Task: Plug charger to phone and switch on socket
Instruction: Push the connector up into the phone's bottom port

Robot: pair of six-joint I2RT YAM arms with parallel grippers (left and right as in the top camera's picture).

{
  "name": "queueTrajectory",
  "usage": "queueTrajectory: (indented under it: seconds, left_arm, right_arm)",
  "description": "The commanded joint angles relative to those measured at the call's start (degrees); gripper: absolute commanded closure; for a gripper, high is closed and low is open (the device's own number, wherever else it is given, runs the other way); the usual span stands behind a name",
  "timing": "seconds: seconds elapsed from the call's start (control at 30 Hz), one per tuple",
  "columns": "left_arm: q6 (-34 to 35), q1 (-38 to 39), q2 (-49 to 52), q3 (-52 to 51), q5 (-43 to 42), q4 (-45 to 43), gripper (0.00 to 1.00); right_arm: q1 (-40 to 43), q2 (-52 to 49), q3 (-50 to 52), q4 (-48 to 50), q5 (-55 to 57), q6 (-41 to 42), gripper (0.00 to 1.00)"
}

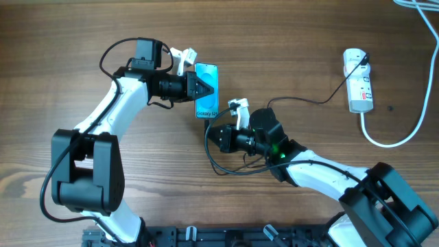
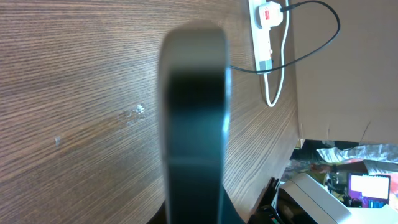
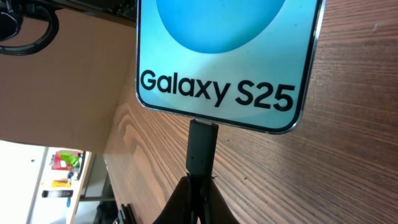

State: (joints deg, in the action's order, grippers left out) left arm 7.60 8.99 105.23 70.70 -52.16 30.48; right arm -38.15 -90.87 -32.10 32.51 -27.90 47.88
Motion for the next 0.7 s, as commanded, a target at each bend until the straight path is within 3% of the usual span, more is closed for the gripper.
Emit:
queueTrajectory:
  seconds: [0.0, 0.17, 0.43, 0.57, 0.67]
  left_arm:
    - [-1.38, 0.55, -0.15, -0.31, -2.01, 1.20, 0.96]
    - [-1.38, 0.55, -0.15, -0.31, -1.99, 1.20, 0.96]
    - [-1.38, 0.55, -0.15, -0.31, -1.97, 1.18, 0.96]
    - [-1.38, 0.55, -0.15, -0.31, -1.97, 1.18, 0.96]
    - [-1.36, 0.55, -0.15, -0.31, -1.97, 1.16, 0.96]
  right_arm:
    - [1.88, 0.24, -1.31, 2.86, 7.91, -1.20, 0.96]
    - [1.88, 0.24, -1.31, 3.69, 8.46, -1.20, 0.96]
    - [1.86, 0.24, -1.31, 3.63, 4.63, -1.29, 0.48]
    - [1.86, 0.24, -1.31, 1.95, 1.64, -1.42, 0.31]
    - [1.86, 0.24, -1.31, -1.11, -2.49, -1.40, 0.26]
